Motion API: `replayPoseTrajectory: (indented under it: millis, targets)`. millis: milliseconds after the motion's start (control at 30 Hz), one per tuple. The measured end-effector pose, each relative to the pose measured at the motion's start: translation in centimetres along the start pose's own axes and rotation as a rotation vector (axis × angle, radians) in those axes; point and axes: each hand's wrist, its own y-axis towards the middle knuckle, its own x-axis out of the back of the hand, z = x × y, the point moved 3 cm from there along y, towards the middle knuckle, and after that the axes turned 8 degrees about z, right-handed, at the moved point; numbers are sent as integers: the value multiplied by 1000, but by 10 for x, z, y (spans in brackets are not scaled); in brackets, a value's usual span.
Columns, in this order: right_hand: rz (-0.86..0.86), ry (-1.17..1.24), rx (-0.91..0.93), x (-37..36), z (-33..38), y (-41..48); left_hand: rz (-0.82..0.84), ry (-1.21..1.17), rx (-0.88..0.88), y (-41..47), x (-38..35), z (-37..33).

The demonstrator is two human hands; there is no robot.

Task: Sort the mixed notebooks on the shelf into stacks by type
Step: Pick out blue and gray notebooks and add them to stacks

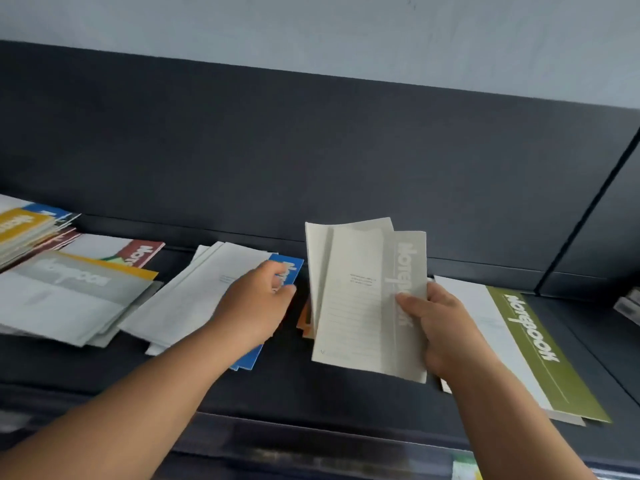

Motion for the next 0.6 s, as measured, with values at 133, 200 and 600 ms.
replayPoseTrajectory:
  millis: [133,200,600]
  targets:
    - [19,19,-14,-21,-3,8,-138,461,253,12,50,59]
    - [18,-1,-28,-33,-7,11,-104,545,376,13,66,82]
    - [18,-53,-22,-87,-17,17,-77,534,405,11,88,119]
